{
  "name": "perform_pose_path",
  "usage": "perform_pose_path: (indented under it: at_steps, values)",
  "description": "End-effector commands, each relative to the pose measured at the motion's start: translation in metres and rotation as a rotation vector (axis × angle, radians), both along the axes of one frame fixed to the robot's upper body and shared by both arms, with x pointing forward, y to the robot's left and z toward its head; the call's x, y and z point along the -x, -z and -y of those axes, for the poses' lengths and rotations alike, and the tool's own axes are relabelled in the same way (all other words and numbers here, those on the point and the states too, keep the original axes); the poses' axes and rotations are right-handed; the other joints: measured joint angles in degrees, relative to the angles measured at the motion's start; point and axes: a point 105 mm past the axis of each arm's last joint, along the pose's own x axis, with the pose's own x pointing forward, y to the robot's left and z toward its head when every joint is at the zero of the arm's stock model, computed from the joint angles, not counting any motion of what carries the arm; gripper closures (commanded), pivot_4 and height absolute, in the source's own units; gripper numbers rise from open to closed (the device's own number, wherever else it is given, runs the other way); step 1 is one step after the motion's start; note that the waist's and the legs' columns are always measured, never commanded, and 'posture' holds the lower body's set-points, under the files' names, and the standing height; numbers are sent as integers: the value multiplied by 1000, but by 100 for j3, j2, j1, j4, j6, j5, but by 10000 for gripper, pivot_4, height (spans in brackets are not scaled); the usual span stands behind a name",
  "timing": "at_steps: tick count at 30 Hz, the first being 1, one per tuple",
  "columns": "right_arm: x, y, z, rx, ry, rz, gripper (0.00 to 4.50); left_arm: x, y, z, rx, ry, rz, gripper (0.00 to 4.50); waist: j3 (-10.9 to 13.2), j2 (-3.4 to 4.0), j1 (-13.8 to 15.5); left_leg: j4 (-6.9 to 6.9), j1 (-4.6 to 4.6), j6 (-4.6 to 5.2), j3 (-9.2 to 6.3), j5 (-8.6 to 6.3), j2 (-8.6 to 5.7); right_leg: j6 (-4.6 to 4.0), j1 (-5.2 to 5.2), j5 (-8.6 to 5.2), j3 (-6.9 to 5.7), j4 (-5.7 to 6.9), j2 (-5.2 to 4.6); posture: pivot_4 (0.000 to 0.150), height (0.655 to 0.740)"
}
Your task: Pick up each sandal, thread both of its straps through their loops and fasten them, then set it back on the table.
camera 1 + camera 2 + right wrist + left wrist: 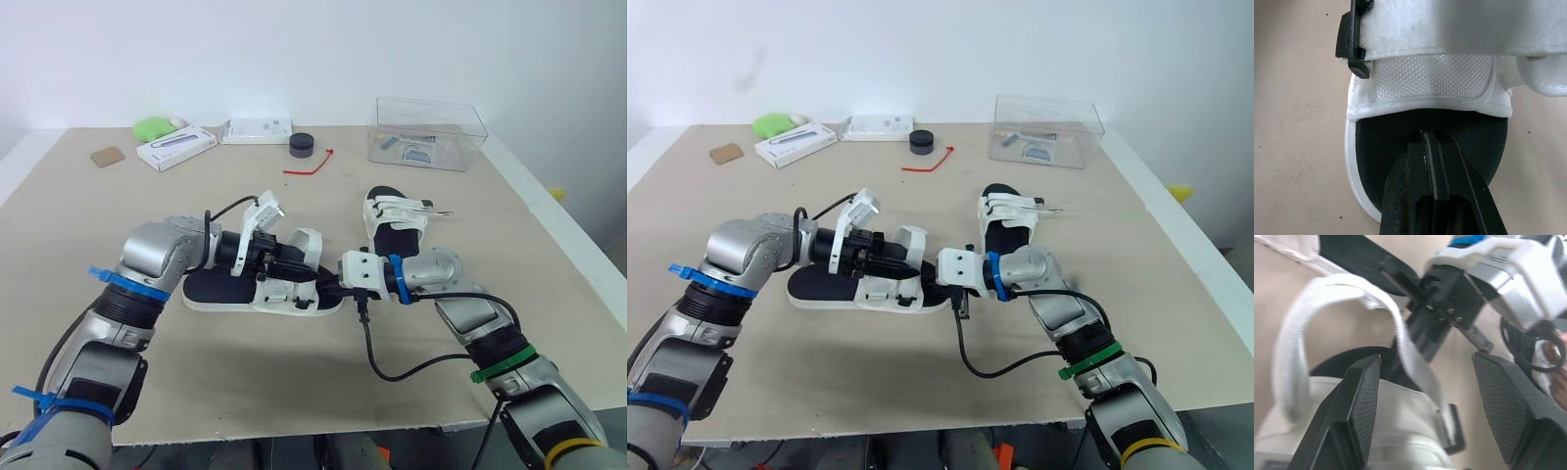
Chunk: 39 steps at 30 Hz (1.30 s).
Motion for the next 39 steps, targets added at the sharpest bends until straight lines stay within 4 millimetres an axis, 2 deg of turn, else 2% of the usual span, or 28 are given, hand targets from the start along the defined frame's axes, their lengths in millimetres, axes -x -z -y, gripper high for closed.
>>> perform_pose_path:
  at_steps: [1,2,4,5,9,11,15,23,30,34,37,39]
  values:
    - [1,38,20,131,72,-94,45000,-8,-17,7,27,-6,68,14546,0,0,-3,0,0,0,1,0,0,1,0,0,1,0,0,1500,7400]
    - [0,38,20,130,72,-94,45000,-10,-17,8,31,-14,68,14546,0,0,-3,0,0,0,2,0,0,1,0,1,2,0,0,1500,7400]
    - [1,38,20,130,73,-92,45000,-14,-17,8,25,-29,70,20629,0,0,-7,0,-1,0,3,0,-1,8,-1,4,3,0,0,1500,7400]
    - [1,38,20,130,74,-92,45000,-15,-16,8,19,-29,74,21275,0,0,-8,0,-1,0,3,0,-1,9,-1,5,3,0,0,1500,7400]
    - [2,39,21,133,74,-94,45000,-10,-14,7,4,4,77,38224,0,0,-8,0,-2,0,1,0,-1,13,-2,7,2,0,1,1500,7400]
    - [2,39,22,135,74,-95,45000,-6,-10,5,-12,20,72,44132,0,0,-9,0,-2,0,2,0,-1,14,-2,8,3,0,0,1500,7400]
    - [1,39,22,137,74,-93,45000,1,1,2,-37,43,67,44132,0,1,-12,-1,-2,0,3,0,-1,14,-2,8,4,0,-1,1500,7400]
    - [0,39,20,138,67,-93,45000,5,5,-3,-38,42,97,44132,0,1,-13,-1,-6,1,1,-1,0,12,-6,7,2,-1,-2,1500,7400]
    - [0,39,18,139,58,-91,45000,-9,-7,-6,13,-33,147,44132,0,0,-13,-1,-6,1,2,-1,1,12,-7,7,2,0,-3,1500,7400]
    - [0,39,18,139,57,-92,45000,-3,-14,-4,54,2,120,44132,0,0,-17,-1,-6,1,2,-1,1,13,-7,8,2,0,0,1500,7400]
    - [0,39,18,140,59,-92,45000,9,-17,-3,72,64,96,35440,1,0,-24,-1,-6,1,2,-1,1,13,-7,8,2,0,0,1500,7400]
    - [0,39,19,140,62,-93,45000,15,-16,-2,63,96,88,26594,0,0,-29,-1,-7,1,2,-1,1,13,-7,8,2,0,0,1500,7400]
